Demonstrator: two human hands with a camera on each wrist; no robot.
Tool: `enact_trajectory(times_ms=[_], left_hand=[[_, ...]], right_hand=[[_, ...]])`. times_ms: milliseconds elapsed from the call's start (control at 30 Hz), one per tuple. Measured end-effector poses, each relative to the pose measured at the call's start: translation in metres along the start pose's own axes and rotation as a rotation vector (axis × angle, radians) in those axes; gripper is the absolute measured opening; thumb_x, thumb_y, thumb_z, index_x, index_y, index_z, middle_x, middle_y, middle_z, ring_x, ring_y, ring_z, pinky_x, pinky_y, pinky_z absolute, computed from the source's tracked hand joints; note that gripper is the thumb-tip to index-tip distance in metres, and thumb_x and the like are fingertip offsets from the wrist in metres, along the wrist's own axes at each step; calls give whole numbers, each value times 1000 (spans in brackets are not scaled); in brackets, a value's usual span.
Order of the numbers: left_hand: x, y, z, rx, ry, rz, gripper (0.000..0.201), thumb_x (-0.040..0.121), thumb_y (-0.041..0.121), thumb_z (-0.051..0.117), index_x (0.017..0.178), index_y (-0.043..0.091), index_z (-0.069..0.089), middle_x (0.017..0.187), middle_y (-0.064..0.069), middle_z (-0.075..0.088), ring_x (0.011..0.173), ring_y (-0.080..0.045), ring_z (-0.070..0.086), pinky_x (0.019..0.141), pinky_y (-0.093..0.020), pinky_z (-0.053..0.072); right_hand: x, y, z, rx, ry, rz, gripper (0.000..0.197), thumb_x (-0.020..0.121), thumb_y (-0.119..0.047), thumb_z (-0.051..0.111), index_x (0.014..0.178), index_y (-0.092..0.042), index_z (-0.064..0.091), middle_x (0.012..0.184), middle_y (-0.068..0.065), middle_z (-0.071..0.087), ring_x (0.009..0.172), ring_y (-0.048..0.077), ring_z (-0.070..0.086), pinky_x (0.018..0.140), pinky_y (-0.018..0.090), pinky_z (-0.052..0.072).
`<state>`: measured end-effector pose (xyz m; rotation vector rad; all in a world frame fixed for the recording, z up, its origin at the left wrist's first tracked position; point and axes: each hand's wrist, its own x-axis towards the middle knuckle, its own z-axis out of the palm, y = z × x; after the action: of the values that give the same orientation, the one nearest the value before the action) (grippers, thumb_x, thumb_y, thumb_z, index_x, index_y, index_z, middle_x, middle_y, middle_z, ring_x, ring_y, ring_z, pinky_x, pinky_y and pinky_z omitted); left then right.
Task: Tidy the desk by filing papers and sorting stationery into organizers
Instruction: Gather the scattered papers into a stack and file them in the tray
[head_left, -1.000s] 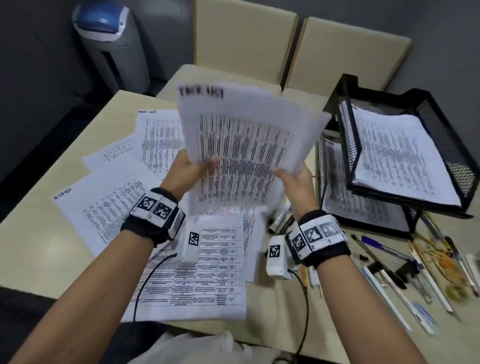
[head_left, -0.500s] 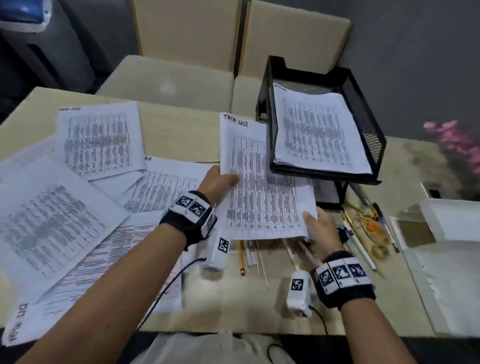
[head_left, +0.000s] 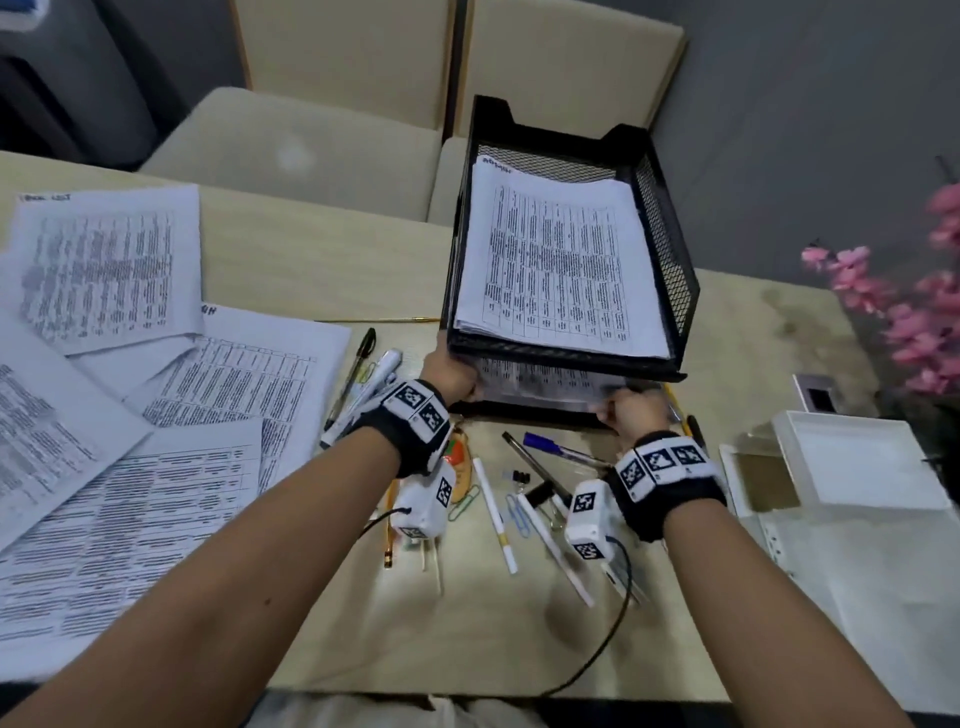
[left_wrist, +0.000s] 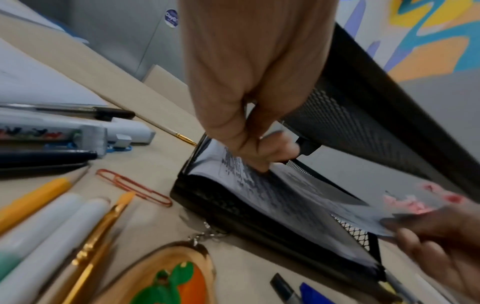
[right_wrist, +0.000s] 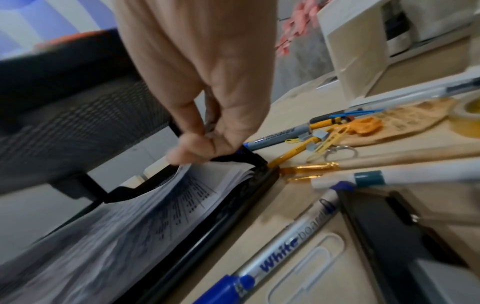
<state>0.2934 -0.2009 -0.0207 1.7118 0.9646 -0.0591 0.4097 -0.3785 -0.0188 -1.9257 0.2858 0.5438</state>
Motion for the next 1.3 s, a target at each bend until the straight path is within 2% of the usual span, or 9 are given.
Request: enact_trajectory(times_ms=[133, 267, 367, 533, 667, 767, 867, 1167, 1300], left_hand=[[2, -8, -3, 57, 40, 26, 33, 85, 5, 48, 117, 0, 52, 110, -19, 65, 93, -34, 66, 71, -36, 60], [-8, -12, -36, 75, 137, 83, 17, 89, 7, 51, 105, 5, 55, 97, -18, 68, 66, -16, 72, 70, -37, 59], [-9, -23, -85, 33, 270, 73, 9, 90, 5, 48, 90, 8, 56, 85, -15, 65, 43, -4, 61, 55, -21, 52], [-6, -75, -194, 98, 499, -36, 22, 88, 4, 46, 92, -4, 66, 100, -25, 68, 92, -35, 66, 87, -36, 51], [-15, -132, -273, 295, 567, -200, 18, 89, 5, 45, 77, -2, 58, 97, -27, 63, 94, -36, 58, 81, -32, 44], [-27, -175, -324, 417, 529, -415, 35, 90, 26, 57, 117, 4, 56, 123, -27, 51, 113, -38, 49, 93, -33, 42], [-48, -209, -348, 388, 434, -605, 92, 83, 54, 59, 152, 21, 8, 157, -23, 1, 143, -46, 6, 115, -54, 14], [-64, -257, -315, 558, 274, -331, 101, 74, 64, 61, 150, 36, 1, 160, 1, -7, 147, -32, -6, 112, -63, 7], [-81, -267, -334, 295, 613, -525, 112, 71, 56, 70, 151, 18, 1, 159, -11, 3, 146, -32, 5, 115, -55, 10]], right_hand=[[5, 2, 5, -173, 11, 9, 22, 89, 4, 47, 107, 15, 57, 82, 16, 67, 52, 7, 67, 38, 10, 43], [-9, 13, 5, -434, 219, -210, 36, 83, -7, 58, 115, 10, 56, 124, 27, 55, 112, 40, 56, 90, 40, 48], [-45, 12, 24, -500, 231, -281, 35, 86, -4, 56, 120, 4, 51, 133, 22, 42, 115, 39, 50, 94, 40, 44], [-102, 14, 109, -511, -118, -522, 17, 91, -7, 49, 104, -9, 60, 112, 11, 60, 101, 24, 56, 79, 24, 38], [-130, -3, 193, -532, -415, -664, 16, 89, -5, 46, 97, -10, 59, 92, 6, 59, 83, 20, 54, 73, 24, 39], [-142, -20, 255, -602, -572, -697, 20, 87, -5, 44, 99, -8, 60, 87, 4, 56, 80, 21, 51, 73, 25, 38], [-147, -34, 308, -692, -668, -709, 21, 87, -6, 45, 101, -5, 61, 88, 5, 56, 83, 21, 48, 70, 24, 34], [-133, -57, 434, -714, -428, -499, 22, 88, -20, 54, 98, -1, 55, 107, 21, 57, 109, 34, 57, 80, 36, 44], [-134, -51, 463, -827, -351, -357, 54, 82, -28, 63, 125, -2, 44, 136, 17, 40, 123, 37, 45, 103, 45, 40]])
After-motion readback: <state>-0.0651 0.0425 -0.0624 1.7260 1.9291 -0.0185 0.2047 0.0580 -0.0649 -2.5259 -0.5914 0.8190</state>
